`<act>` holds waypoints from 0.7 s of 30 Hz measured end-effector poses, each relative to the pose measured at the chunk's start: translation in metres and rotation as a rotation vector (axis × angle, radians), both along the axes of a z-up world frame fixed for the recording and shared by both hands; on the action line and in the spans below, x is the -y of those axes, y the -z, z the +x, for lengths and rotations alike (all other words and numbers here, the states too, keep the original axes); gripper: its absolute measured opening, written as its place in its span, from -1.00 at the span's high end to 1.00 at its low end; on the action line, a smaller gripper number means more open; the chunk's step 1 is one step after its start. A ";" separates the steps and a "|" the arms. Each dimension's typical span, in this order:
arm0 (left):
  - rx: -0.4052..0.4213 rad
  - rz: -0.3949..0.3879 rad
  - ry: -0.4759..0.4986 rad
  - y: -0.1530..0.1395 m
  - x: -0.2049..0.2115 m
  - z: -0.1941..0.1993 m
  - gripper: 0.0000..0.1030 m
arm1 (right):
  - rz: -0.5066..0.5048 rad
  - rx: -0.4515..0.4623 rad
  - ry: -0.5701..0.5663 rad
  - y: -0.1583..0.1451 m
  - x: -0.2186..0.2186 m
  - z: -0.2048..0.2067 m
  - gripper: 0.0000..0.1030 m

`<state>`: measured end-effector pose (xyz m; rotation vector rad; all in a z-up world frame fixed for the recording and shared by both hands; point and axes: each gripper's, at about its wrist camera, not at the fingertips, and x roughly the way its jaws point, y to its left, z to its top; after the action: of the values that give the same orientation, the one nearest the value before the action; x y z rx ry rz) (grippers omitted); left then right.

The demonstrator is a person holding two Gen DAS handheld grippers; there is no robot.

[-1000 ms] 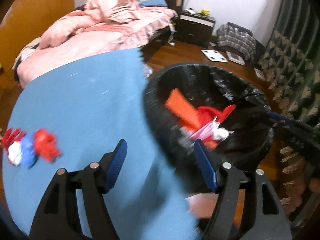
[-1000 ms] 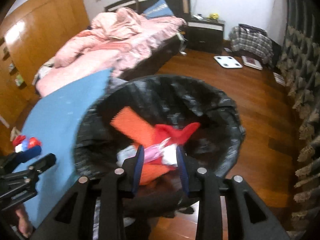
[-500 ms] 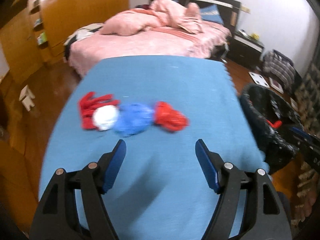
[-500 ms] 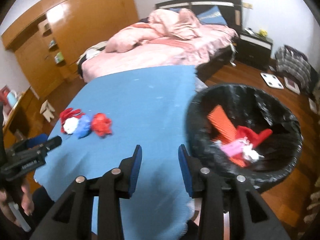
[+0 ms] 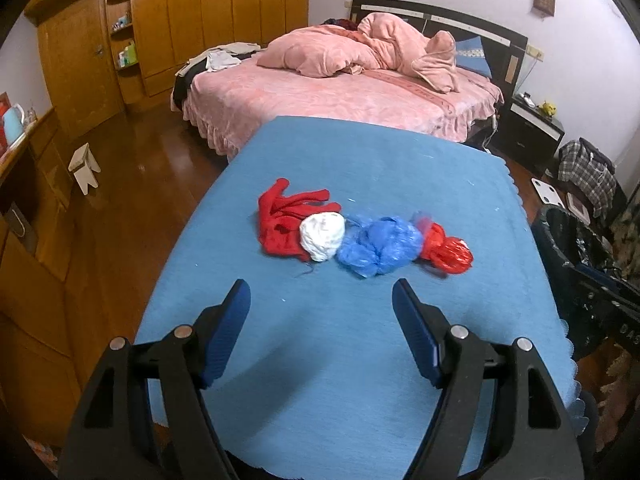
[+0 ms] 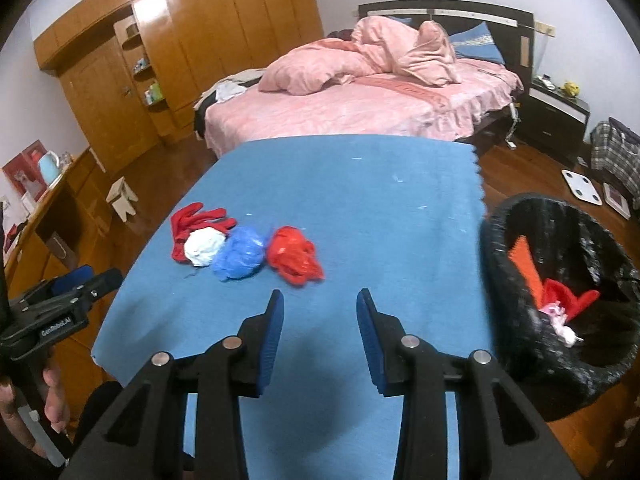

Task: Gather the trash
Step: 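Withdraw both tools from the bin back over the table, then grasp the red plastic bag with the right tool while the left tool grasps the white cloth ball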

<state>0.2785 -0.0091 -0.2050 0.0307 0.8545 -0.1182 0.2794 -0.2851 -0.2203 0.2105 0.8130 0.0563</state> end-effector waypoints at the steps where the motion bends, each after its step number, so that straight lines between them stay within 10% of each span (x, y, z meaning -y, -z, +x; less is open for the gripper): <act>1: 0.001 0.004 0.002 0.001 -0.002 0.003 -0.40 | 0.000 -0.002 -0.005 0.001 -0.004 0.004 0.27; 21: -0.011 0.040 0.076 0.041 0.001 0.061 -0.39 | -0.028 -0.067 -0.032 0.061 -0.035 0.086 0.27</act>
<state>0.3392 -0.0098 -0.2464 0.1004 0.8666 -0.1727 0.3658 -0.2496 -0.2808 0.1734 0.8839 0.0677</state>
